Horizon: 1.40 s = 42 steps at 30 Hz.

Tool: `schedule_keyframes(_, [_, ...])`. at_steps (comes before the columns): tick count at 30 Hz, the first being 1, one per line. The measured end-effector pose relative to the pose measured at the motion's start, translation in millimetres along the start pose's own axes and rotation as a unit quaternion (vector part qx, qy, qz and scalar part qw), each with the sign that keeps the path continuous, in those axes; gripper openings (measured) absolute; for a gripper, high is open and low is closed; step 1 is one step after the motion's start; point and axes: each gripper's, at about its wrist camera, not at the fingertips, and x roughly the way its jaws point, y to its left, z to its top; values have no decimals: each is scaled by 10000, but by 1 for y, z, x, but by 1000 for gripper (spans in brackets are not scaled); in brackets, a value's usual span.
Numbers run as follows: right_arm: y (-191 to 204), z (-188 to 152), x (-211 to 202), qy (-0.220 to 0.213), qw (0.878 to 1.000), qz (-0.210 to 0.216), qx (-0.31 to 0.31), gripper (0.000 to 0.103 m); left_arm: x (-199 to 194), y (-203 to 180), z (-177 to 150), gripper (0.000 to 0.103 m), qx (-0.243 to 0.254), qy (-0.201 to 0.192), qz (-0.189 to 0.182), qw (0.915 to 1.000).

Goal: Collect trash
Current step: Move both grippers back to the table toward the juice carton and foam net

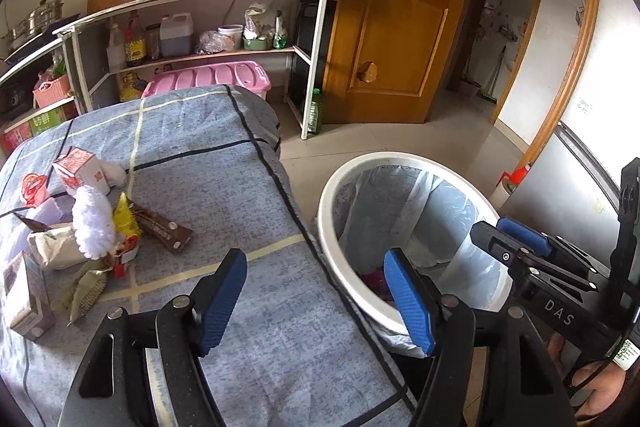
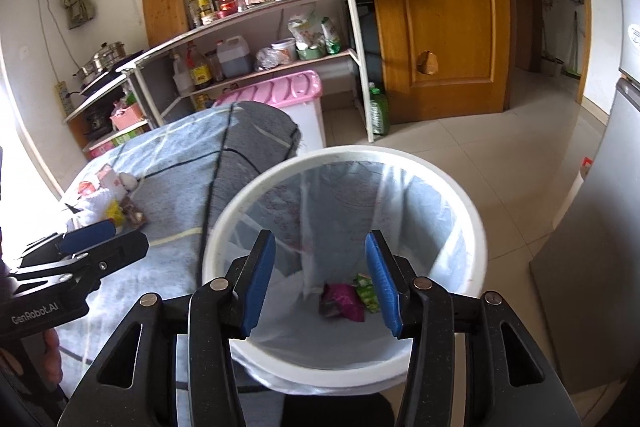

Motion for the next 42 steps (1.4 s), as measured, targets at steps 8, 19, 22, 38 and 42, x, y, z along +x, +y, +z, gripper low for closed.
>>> schedule_keyframes(8, [47,-2,11,30,9985,487,-241,54,-26,53,-11,71,-467,-256,519,9972])
schedule_keyframes(19, [102,-2,37,228,9935,967,-550,56,-59,130,-34,71,-1084,-416,1312,9845])
schedule_keyframes(22, [118,-3,47,303,9915,1049,-707,56,-64,150,-40,71,-1270,-394,1492,9798])
schedule_keyframes(38, [196,12,81,493,9739,1811,-1273,56,-70,229,-65,75,-1929,-257,1839,9635])
schedule_keyframes(42, [214,19,89,484,9676,1988,-1477,56,-64,238,-63,75,-2002,-190,1838,9622])
